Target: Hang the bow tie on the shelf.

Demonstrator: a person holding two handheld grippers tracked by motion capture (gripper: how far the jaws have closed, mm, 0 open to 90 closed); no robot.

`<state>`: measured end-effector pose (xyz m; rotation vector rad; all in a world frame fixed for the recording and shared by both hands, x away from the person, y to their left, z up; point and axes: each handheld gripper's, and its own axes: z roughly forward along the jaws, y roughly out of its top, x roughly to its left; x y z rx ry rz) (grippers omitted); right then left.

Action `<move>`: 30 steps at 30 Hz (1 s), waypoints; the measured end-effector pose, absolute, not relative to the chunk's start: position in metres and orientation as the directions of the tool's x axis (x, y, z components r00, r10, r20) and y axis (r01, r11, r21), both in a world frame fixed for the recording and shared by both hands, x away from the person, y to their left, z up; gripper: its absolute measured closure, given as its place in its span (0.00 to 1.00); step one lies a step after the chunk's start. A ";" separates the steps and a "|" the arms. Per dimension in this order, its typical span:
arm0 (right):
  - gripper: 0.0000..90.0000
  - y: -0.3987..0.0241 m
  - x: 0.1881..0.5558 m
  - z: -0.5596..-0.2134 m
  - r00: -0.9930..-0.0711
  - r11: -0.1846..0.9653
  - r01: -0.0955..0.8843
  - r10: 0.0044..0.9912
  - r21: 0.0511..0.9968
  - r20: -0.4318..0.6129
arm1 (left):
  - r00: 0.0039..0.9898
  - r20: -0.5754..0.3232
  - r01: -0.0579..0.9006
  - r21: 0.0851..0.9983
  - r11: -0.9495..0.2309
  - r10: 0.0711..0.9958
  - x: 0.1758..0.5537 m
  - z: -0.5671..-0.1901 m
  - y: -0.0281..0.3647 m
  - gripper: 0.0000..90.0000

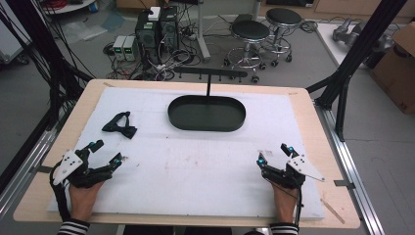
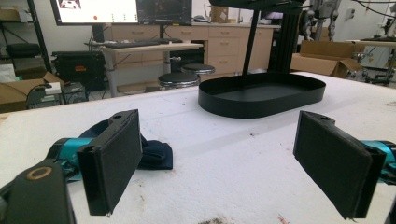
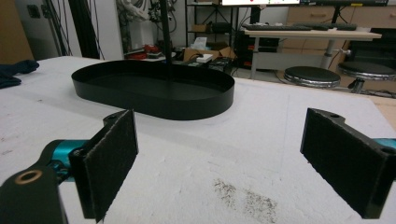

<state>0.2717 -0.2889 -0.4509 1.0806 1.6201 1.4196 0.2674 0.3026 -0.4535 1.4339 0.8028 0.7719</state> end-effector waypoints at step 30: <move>0.11 -0.287 0.271 -0.451 -0.396 0.066 0.123 0.918 0.990 -0.012 | 0.499 -0.070 0.079 0.996 0.034 0.864 0.272 -0.452 0.307 0.18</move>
